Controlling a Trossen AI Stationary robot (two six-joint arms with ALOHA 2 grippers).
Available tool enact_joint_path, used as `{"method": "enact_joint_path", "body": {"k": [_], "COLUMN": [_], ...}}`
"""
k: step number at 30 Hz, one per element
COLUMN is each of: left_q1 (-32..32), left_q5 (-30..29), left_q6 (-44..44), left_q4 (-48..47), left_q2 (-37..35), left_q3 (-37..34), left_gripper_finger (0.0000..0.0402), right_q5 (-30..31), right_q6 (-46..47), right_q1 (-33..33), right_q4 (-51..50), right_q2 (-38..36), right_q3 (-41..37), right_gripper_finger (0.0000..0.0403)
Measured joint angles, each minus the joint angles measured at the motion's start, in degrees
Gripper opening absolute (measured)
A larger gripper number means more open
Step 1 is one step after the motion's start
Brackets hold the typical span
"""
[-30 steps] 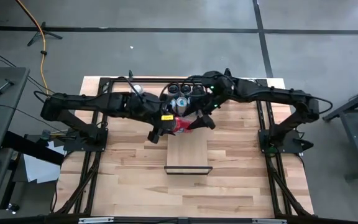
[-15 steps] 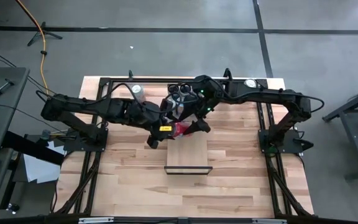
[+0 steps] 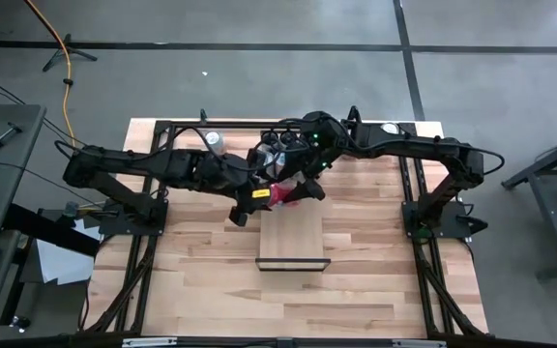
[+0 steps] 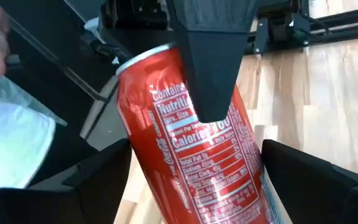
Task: Place canned beverage on shelf
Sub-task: Put the left red soda can on the shelf
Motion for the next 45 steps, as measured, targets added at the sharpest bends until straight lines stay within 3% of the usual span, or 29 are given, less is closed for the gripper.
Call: {"method": "enact_joint_path", "body": {"k": [14, 23, 27, 34, 45], "left_q1": [-1.1, -1.1, -1.1, -1.1, -1.2], "left_q5": [-0.1, -0.8, -0.6, -0.6, 0.3], "left_q6": [-4.0, -5.8, -5.8, -3.3, 3.9], "left_q4": [-7.1, -7.0, -7.0, -5.8, 0.2], "left_q2": [-2.7, -5.2, -5.1, -5.1, -2.9], "left_q3": [0.0, 0.0, 0.0, 0.0, 0.0], "left_gripper_finger": [0.0232, 0.0232, 0.0232, 0.0232, 0.0232], "right_q5": [-6.4, -0.9, -0.4, 0.3, 0.4], "right_q6": [1.1, -2.1, -2.7, 6.0, -3.3], "right_q1": [0.2, 0.5, 0.5, 0.3, 3.1], "right_q4": [4.7, 5.1, 4.9, 3.0, 2.0], "right_q2": [0.0, -0.1, -0.1, -0.1, -0.1], "right_q3": [0.0, 0.0, 0.0, 0.0, 0.0], "right_gripper_finger": [0.0344, 0.0396, 0.039, 0.039, 0.039]}}
